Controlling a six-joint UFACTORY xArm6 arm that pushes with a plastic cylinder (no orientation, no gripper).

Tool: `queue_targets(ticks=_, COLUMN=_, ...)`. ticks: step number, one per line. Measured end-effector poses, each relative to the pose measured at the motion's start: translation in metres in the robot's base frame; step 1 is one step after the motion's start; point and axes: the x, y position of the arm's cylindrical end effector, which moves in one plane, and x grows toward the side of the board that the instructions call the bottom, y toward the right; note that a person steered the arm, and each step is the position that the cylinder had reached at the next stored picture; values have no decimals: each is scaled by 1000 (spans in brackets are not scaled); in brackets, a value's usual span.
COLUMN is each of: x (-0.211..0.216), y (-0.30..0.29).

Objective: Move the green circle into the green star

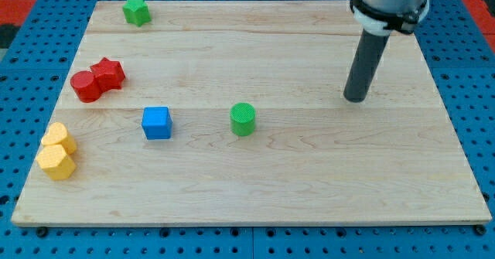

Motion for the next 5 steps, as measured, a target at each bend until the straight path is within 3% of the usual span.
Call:
queue_targets(ticks=1, x=26, y=-45)
queue_targets(ticks=3, x=28, y=-166)
queue_targets(ticks=4, x=47, y=-167)
queue_targets(ticks=5, x=21, y=-200)
